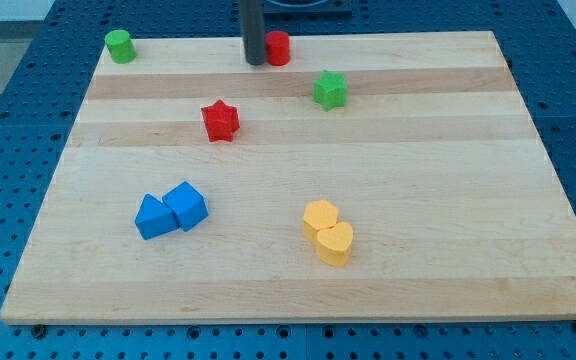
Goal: Move the red circle to the top center of the board
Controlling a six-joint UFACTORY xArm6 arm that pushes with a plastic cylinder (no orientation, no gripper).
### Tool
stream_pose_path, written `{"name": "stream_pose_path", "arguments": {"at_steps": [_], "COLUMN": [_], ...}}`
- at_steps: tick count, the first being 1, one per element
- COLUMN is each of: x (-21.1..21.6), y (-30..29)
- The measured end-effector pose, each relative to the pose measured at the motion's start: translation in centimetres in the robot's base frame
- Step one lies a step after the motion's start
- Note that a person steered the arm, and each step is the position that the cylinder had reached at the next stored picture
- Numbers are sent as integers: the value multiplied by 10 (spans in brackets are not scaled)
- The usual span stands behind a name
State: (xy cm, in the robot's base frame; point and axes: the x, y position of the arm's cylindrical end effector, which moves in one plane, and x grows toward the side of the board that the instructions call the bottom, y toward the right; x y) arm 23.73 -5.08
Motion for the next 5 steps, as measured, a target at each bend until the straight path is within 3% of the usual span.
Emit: {"name": "stream_pose_path", "arguments": {"at_steps": [2, 5], "x": [-7, -42], "y": [39, 15]}}
